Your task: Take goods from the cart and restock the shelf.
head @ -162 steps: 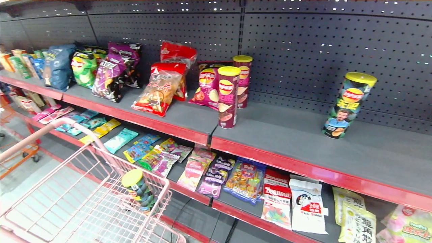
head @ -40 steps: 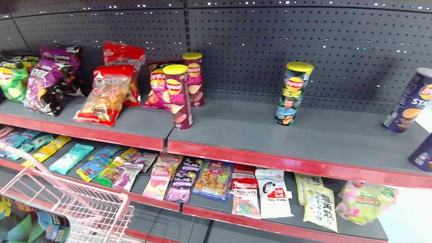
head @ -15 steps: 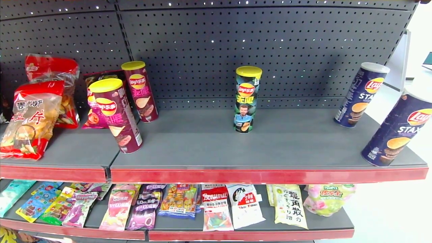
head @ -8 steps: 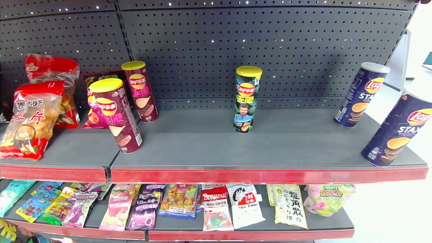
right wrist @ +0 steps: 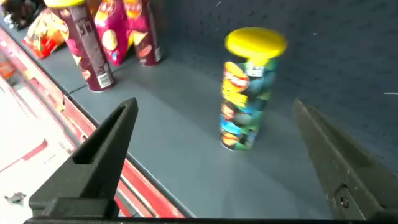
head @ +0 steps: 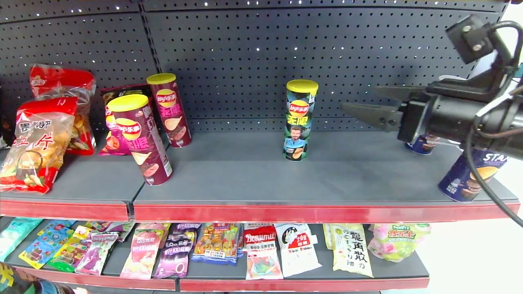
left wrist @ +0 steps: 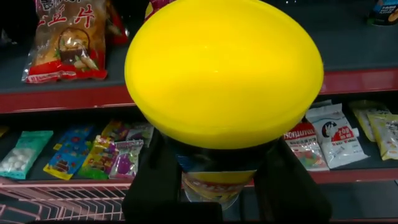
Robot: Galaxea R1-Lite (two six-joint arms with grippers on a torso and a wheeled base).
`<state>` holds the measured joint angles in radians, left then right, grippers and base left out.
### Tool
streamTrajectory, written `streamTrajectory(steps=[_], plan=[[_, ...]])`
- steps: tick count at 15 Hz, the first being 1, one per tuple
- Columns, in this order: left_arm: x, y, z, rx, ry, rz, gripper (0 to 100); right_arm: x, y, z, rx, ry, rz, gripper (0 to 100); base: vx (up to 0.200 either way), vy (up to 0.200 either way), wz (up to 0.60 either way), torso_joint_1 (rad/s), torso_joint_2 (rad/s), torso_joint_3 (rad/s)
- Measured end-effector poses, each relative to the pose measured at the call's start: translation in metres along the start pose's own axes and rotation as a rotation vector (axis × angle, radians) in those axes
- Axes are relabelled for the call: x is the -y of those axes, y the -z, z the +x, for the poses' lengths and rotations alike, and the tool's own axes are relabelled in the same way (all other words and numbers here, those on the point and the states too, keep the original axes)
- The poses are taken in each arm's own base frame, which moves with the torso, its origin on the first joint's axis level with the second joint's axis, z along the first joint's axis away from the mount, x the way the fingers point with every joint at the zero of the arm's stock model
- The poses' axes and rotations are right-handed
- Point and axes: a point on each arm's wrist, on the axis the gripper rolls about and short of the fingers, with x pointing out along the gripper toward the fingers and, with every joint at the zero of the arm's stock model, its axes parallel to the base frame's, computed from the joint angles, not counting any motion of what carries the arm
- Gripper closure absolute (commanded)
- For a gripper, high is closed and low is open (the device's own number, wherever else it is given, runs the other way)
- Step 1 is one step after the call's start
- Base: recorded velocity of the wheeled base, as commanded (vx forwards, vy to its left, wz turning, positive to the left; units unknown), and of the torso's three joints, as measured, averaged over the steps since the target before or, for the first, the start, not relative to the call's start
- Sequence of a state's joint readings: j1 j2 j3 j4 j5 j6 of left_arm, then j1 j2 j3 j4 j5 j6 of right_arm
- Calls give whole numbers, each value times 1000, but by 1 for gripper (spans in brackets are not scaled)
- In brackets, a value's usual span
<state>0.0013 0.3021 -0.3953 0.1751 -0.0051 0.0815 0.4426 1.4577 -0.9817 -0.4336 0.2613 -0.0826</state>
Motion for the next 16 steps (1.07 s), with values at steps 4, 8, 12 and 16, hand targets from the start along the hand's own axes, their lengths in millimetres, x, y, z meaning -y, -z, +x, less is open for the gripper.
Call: streamTrajectory(steps=[4,8,12,16], plan=[[0,-3,0,5,-1,0,100,10,30,47,-26,2,-11,0,0,0,0,0,0,0],[0,-2,0,1,0,0,100,23,56,79,-42,17,-28,0,0,0,0,0,0,0],[0,-2,1,-4,1,0,100,30,69,102,-65,24,-20,0,0,0,0,0,0,0],[0,-2,2,-8,3,0,100,36,75,122,-68,34,-20,0,0,0,0,0,0,0]])
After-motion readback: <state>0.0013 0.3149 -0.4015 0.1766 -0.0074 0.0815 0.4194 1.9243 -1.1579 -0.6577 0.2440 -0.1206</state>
